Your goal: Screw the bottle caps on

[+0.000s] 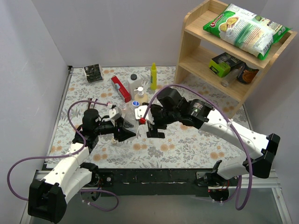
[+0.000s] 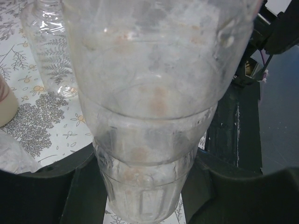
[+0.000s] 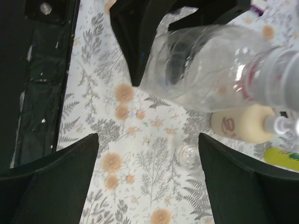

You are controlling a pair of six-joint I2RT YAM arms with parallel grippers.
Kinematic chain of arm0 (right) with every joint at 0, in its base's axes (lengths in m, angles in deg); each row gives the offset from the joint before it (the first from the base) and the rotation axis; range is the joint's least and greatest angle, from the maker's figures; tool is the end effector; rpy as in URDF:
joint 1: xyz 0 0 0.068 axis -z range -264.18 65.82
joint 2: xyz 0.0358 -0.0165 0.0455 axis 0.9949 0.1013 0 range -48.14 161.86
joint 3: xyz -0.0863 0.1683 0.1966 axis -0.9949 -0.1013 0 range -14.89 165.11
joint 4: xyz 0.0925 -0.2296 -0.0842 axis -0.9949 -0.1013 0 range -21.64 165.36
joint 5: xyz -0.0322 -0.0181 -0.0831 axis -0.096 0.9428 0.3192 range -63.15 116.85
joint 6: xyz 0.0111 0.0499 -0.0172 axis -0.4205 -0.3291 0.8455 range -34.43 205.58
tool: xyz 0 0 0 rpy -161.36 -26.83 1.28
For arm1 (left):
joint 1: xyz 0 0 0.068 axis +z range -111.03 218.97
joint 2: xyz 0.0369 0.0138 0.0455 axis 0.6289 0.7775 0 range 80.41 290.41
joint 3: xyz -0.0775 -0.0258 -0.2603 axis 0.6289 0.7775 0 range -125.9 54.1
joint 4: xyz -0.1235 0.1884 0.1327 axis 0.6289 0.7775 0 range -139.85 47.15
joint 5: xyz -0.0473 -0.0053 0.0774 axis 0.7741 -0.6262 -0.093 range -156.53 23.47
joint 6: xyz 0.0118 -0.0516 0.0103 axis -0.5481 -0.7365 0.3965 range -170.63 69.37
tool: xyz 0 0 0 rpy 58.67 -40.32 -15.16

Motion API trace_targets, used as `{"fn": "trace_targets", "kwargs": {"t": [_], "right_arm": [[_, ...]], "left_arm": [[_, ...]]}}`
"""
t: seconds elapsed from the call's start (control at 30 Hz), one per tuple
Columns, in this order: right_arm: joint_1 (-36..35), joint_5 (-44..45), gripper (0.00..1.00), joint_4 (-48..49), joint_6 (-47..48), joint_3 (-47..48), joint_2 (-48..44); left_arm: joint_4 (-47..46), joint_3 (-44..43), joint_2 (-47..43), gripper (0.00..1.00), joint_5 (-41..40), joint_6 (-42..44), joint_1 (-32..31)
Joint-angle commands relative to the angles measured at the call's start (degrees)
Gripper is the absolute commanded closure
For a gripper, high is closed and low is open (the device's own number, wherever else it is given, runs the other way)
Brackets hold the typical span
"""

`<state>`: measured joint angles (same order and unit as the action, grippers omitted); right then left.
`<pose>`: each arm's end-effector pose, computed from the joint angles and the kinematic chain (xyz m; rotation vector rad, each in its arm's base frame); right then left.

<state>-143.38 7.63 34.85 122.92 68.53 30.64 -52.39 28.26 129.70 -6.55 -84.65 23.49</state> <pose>0.1411 0.2597 0.3889 -1.7754 1.3274 0.5811 0.1673 -0.0783 0.2384 0.4433 2.0166 -1.5589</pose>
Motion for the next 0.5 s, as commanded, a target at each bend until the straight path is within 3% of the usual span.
{"fn": "trace_targets", "kwargs": {"t": [0.0,0.1,0.23,0.47], "right_arm": [[-0.04,0.76,0.1,-5.45,-1.12,2.69,-1.71],[4.08,-1.68,0.11,-2.91,-3.5,11.71,0.22],[5.59,-4.14,0.04,-0.45,-4.74,22.55,6.72],[4.8,-15.22,0.02,3.59,-5.35,20.13,11.57]], "left_arm": [[-0.71,-1.22,-0.78,1.0,-1.01,0.09,0.28],[2.28,-2.01,-0.43,1.0,0.21,3.16,0.28],[7.02,-3.07,0.09,1.0,1.45,6.07,0.28],[8.35,-5.0,1.85,1.0,2.06,7.3,0.28]]}}
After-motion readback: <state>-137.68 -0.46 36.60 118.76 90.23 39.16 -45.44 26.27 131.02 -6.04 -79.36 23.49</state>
